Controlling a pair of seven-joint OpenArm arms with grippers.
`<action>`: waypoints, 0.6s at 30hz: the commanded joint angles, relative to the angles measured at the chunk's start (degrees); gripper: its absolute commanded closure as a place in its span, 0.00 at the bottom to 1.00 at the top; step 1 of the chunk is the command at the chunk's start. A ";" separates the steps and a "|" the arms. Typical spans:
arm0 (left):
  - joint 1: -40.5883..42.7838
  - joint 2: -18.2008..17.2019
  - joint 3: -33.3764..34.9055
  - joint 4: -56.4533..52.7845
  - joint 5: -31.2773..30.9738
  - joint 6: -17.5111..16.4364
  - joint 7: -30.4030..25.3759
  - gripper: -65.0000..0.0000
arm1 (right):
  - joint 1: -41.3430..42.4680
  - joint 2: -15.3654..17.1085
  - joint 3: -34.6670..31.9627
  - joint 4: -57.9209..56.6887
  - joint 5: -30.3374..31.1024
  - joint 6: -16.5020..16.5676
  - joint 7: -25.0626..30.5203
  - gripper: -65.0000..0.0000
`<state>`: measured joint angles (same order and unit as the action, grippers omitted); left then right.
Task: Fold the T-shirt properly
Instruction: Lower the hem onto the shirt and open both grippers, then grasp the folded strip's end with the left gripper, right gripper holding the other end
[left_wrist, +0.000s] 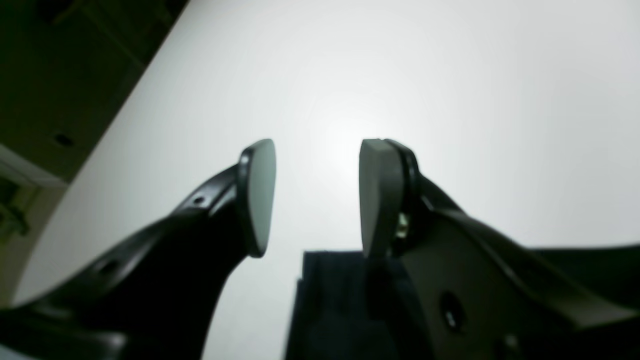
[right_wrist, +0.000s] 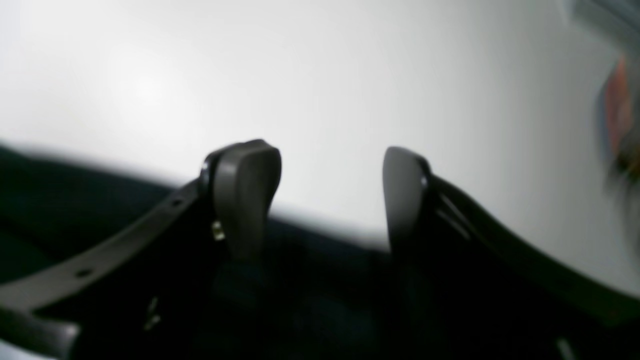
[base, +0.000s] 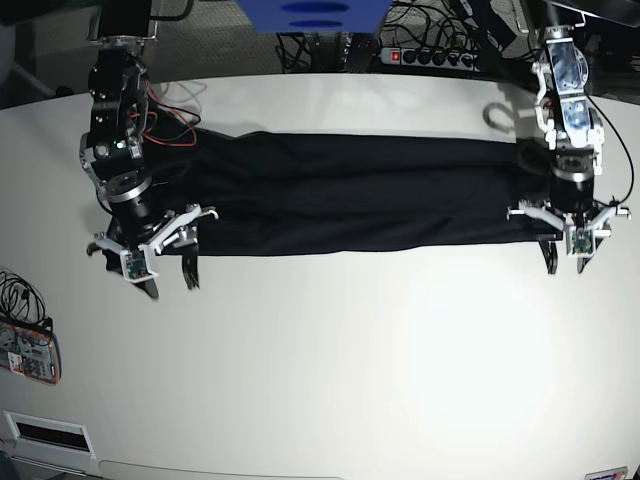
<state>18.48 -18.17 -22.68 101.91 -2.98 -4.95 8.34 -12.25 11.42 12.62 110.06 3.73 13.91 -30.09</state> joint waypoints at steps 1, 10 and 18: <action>0.20 -1.74 -0.75 2.31 -1.90 0.25 1.02 0.59 | 0.25 0.23 -0.53 2.16 0.36 0.02 1.21 0.47; 3.98 -14.22 -8.58 1.08 -30.20 -3.71 15.44 0.59 | -11.62 0.49 -4.67 2.86 0.27 0.02 9.65 0.47; 1.61 -19.32 -11.13 -11.40 -42.51 -13.64 23.71 0.59 | -16.45 0.49 -4.93 3.04 0.27 0.02 19.84 0.47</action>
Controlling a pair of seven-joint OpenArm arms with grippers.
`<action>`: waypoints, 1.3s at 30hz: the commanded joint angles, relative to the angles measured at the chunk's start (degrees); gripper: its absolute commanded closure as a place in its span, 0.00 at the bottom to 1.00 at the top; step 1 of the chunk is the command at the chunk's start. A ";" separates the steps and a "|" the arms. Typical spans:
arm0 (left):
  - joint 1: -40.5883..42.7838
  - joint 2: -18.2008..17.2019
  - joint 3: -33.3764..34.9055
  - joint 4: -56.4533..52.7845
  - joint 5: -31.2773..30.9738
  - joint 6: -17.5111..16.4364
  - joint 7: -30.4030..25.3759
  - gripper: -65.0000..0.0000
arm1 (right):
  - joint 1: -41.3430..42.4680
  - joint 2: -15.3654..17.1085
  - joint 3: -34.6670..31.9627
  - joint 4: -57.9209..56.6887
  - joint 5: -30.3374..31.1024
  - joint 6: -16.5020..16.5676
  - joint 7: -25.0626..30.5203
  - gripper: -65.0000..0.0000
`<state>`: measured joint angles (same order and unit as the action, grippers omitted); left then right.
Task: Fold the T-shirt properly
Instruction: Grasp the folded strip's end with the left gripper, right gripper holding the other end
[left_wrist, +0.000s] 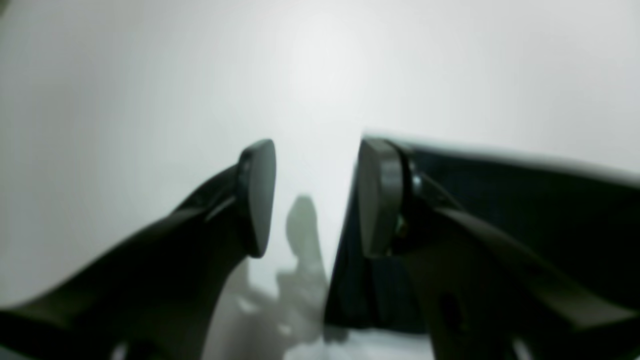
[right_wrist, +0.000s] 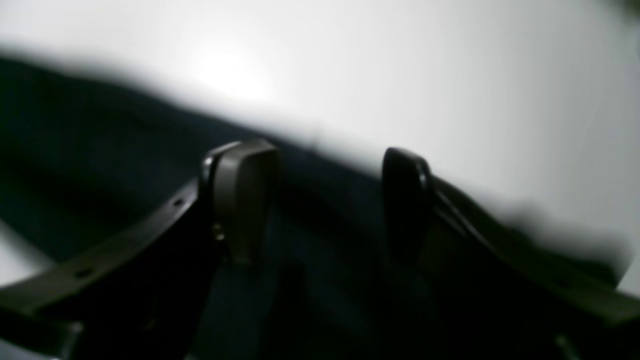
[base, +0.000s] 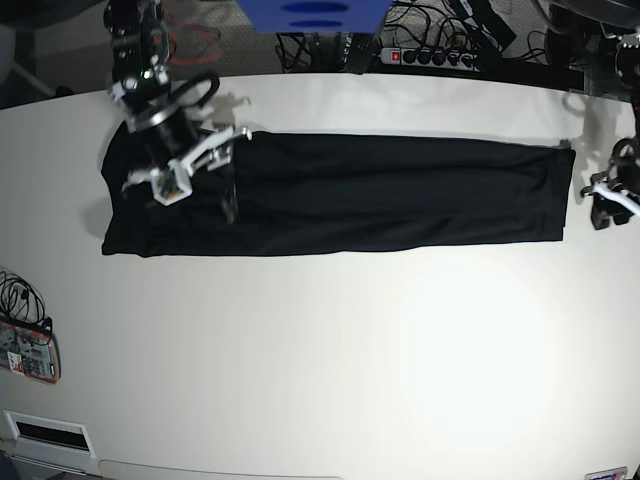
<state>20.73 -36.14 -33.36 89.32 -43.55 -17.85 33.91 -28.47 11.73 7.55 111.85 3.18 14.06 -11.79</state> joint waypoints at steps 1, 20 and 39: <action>-1.17 -1.35 -0.53 0.22 -2.47 -3.47 -1.16 0.59 | -0.59 0.19 0.14 1.33 0.82 -0.13 2.25 0.47; -7.50 -1.18 -3.51 -15.16 -2.82 -22.15 11.85 0.31 | -2.87 0.10 0.49 1.33 0.82 -0.13 2.43 0.47; -7.76 4.98 -2.90 -21.76 -2.82 -22.15 12.02 0.33 | -2.78 0.10 0.49 1.33 0.91 -0.13 2.43 0.47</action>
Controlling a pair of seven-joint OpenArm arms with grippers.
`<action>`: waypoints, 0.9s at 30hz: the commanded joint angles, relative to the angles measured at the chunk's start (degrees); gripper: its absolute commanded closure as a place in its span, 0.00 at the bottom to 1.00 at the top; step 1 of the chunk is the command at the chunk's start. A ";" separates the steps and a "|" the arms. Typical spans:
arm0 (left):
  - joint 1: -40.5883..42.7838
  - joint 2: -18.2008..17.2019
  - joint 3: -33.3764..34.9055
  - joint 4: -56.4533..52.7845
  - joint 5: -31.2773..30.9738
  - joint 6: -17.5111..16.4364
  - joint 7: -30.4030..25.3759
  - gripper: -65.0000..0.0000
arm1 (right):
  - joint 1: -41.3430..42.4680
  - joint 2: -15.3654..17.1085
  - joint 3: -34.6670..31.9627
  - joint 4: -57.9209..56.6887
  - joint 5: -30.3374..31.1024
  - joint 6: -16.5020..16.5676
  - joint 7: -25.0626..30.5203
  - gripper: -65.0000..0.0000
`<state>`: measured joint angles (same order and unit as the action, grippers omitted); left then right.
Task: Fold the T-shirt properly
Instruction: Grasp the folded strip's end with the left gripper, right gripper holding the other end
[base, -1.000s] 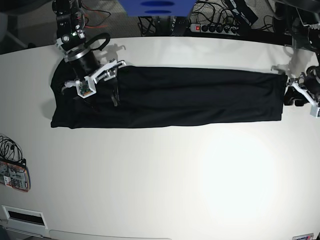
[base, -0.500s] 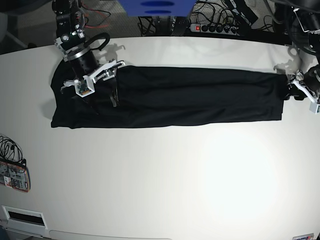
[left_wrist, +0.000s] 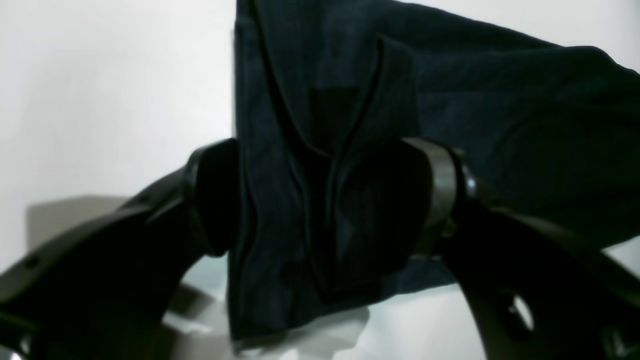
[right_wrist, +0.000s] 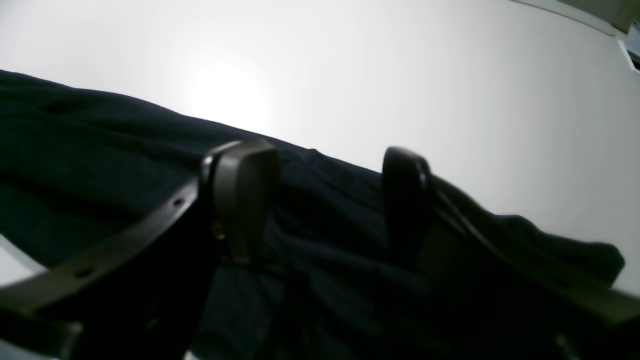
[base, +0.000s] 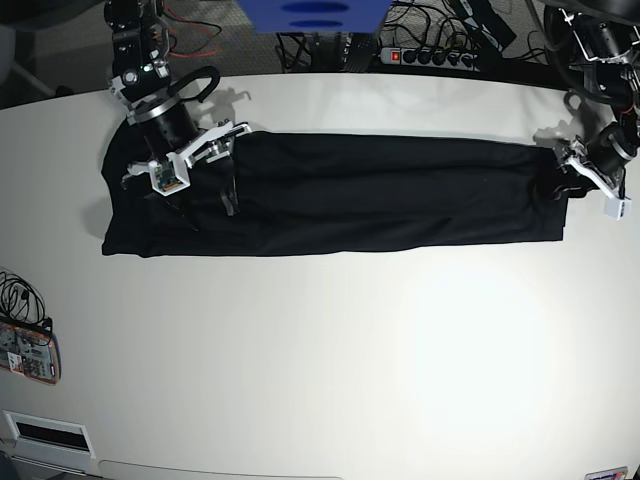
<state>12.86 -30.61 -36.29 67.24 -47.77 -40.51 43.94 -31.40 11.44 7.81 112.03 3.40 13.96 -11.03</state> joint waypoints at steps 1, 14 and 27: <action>0.10 -0.55 0.03 0.32 1.39 0.51 1.99 0.38 | 0.14 0.38 0.23 1.16 0.69 -0.02 1.66 0.47; -2.88 -3.54 -4.28 -2.23 3.07 0.51 -1.17 1.00 | 0.06 0.38 0.23 1.16 0.69 -0.02 1.75 0.47; -6.58 -8.99 -9.20 1.72 2.45 0.51 6.65 1.00 | -0.91 0.38 0.14 1.16 0.69 -0.02 1.66 0.47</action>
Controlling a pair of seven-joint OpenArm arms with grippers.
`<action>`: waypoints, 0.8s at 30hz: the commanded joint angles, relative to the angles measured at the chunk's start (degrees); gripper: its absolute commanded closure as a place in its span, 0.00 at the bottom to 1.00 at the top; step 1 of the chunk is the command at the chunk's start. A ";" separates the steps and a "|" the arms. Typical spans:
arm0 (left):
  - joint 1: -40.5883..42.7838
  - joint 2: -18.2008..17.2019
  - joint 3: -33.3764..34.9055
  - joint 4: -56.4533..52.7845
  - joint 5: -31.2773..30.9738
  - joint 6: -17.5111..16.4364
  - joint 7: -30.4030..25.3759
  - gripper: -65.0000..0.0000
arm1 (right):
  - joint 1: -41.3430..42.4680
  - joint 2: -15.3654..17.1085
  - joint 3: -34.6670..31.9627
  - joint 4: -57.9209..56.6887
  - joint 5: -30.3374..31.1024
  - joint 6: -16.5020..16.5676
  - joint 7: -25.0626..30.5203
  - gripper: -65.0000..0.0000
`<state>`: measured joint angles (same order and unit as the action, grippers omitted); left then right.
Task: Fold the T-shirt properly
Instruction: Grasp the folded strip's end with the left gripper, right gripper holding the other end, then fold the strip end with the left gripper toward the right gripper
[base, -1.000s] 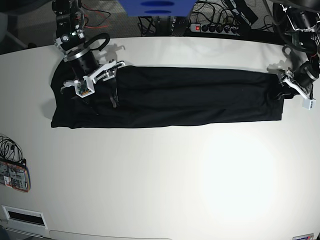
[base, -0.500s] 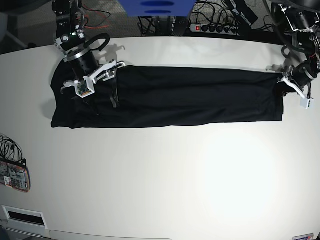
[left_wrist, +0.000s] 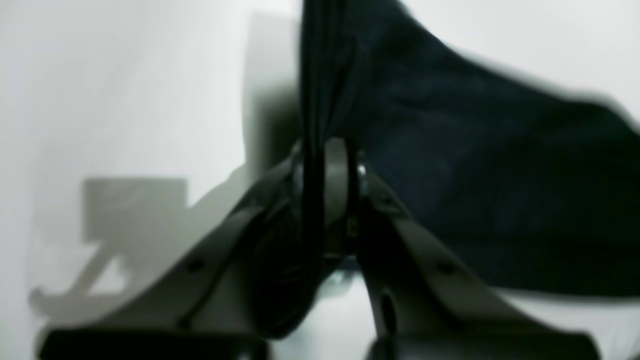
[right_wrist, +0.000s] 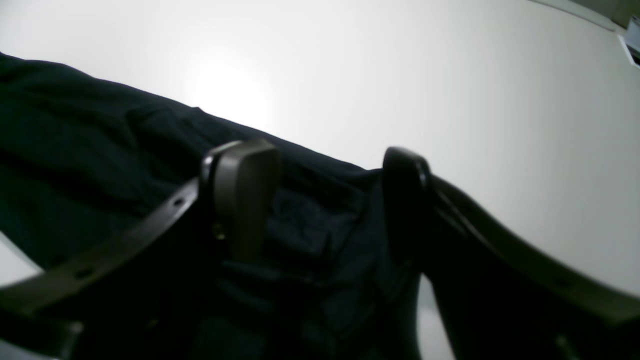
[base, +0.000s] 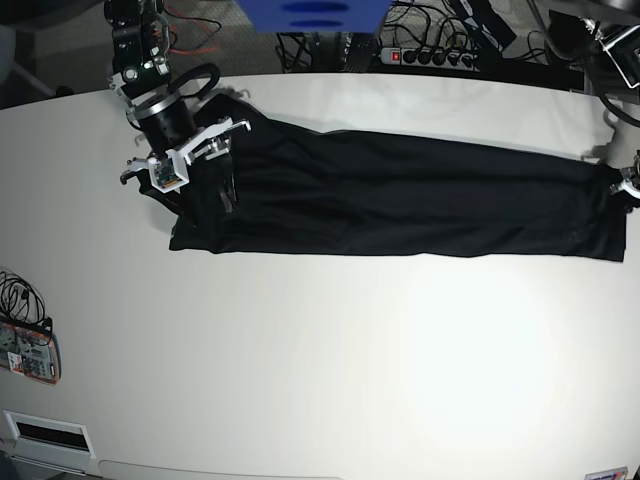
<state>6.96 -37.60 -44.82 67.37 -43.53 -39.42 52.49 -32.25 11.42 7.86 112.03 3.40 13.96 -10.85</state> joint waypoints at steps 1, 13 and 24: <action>-0.59 -0.68 -1.47 4.93 -2.49 -0.58 1.01 1.00 | -0.06 0.40 0.19 1.16 0.69 -0.02 1.40 0.47; 2.93 19.19 -13.25 42.38 -8.21 -0.58 21.75 1.00 | 0.03 0.40 0.01 1.16 0.69 -0.02 1.31 0.47; 2.40 28.24 -2.96 42.65 -8.21 -0.58 21.49 1.00 | -0.06 0.40 -0.08 1.16 0.69 -0.02 1.31 0.47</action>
<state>9.87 -8.78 -47.66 109.10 -50.72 -39.90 75.11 -32.25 11.44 7.60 112.03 3.40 13.96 -11.25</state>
